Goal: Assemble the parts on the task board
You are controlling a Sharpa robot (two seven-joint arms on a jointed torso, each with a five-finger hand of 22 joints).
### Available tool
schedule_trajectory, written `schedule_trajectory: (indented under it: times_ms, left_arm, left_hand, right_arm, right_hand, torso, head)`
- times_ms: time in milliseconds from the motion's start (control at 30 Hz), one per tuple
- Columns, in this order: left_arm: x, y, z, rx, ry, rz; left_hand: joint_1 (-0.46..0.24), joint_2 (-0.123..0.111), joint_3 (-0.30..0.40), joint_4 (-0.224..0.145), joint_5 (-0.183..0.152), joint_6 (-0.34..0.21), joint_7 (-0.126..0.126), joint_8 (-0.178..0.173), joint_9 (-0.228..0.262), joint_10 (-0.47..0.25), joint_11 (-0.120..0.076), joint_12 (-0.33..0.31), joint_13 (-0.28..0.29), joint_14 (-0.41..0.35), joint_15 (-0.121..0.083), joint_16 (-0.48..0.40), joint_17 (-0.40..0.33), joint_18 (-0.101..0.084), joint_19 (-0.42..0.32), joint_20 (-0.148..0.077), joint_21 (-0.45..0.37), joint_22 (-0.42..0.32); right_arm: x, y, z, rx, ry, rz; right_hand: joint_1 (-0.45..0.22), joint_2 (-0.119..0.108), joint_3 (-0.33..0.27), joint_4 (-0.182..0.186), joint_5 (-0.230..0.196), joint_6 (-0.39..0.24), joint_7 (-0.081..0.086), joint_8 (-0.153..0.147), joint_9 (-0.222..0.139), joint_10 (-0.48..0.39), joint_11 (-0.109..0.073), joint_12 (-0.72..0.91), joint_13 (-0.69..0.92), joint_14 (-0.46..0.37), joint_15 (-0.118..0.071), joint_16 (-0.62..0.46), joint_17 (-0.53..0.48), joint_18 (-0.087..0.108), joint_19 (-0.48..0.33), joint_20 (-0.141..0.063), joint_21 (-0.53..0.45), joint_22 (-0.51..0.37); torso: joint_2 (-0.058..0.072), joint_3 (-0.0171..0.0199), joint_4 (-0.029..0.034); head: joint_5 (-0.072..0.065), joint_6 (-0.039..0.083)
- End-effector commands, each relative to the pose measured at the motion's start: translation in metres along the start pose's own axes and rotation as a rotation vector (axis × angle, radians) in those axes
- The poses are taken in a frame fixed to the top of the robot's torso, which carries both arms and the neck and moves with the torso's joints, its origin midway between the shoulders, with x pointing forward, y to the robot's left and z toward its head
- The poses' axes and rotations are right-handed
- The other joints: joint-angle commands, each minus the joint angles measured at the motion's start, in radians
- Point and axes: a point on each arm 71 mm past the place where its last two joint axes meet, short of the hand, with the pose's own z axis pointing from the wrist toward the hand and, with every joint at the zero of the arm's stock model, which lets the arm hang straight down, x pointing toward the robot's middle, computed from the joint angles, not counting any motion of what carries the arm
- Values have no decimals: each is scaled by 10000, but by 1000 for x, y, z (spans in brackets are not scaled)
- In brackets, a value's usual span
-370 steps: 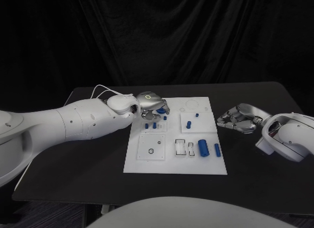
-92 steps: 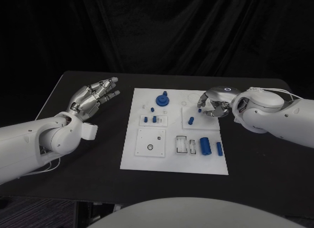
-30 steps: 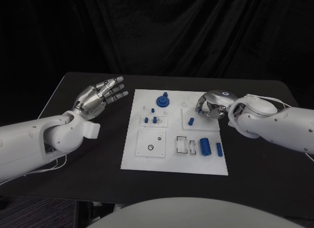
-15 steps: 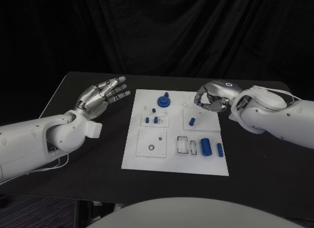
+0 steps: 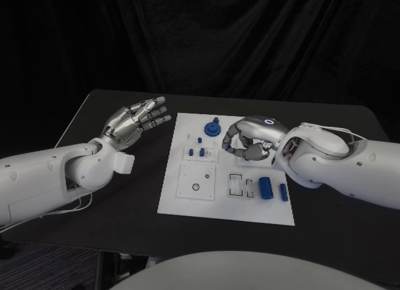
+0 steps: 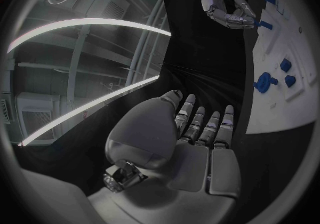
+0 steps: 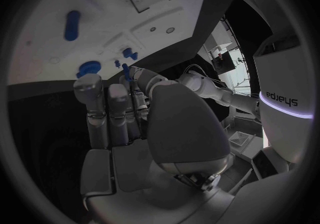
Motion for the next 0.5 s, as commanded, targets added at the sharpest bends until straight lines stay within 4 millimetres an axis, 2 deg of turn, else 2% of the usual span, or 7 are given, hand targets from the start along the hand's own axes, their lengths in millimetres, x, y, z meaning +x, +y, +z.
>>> schedule_trajectory:
  times_ms: [33,100,200,267,500]
  left_arm:
    - [3,-7,1,1154,136,-182]
    - [5,-6,2,1136,176,-211]
    - [5,-6,2,1115,198,-230]
    - [6,-6,2,1106,206,-236]
    - [7,-5,3,1067,236,-262]
  left_hand:
    - [79,14,11,-48,61,-16,69,48,4,33,53,70,15,68,0,52,10,-53,80,20,61,15]
    - [79,14,11,-48,61,-16,69,48,4,33,53,70,15,68,0,52,10,-53,80,20,61,15]
    - [76,18,16,-47,64,-22,70,48,3,35,56,70,15,70,3,55,10,-57,79,20,61,9]
    - [74,19,17,-46,65,-12,70,50,5,38,58,76,16,79,5,64,12,-58,86,20,63,15]
    - [68,28,30,-46,75,-11,70,52,5,46,62,86,17,101,20,86,16,-67,106,20,70,27]
  right_arm:
    - [12,10,5,-320,403,53]
    - [21,18,11,-561,578,89]
    - [32,25,19,-824,748,92]
    - [39,29,23,-939,888,116]
    - [57,37,29,-1050,1250,247]
  right_hand:
    - [3,-53,-39,-8,-22,-79,-20,-72,9,202,-110,21,1,52,-26,71,26,6,33,-28,61,979]
    - [14,-57,-42,-18,-38,-82,-24,-79,14,217,-116,23,1,60,-30,78,30,6,38,-30,65,979]
    - [36,-54,-46,-36,-57,-71,-32,-86,27,260,-129,34,1,101,-39,135,84,-7,74,-37,144,997]
    - [38,-54,-46,-37,-58,-70,-32,-86,28,263,-130,35,1,107,-40,143,92,-10,82,-37,162,1002]
    - [31,-79,-70,-44,-75,-94,-32,-118,34,295,-134,33,-4,120,-48,138,76,-3,84,-45,132,992]
  torso:
    - [12,28,30]
    - [-1,24,-22]
    - [-24,15,-90]
    - [-28,16,-91]
    - [-13,44,-38]
  head:
    - [31,0]
    - [165,0]
    - [282,0]
    - [306,0]
    - [336,0]
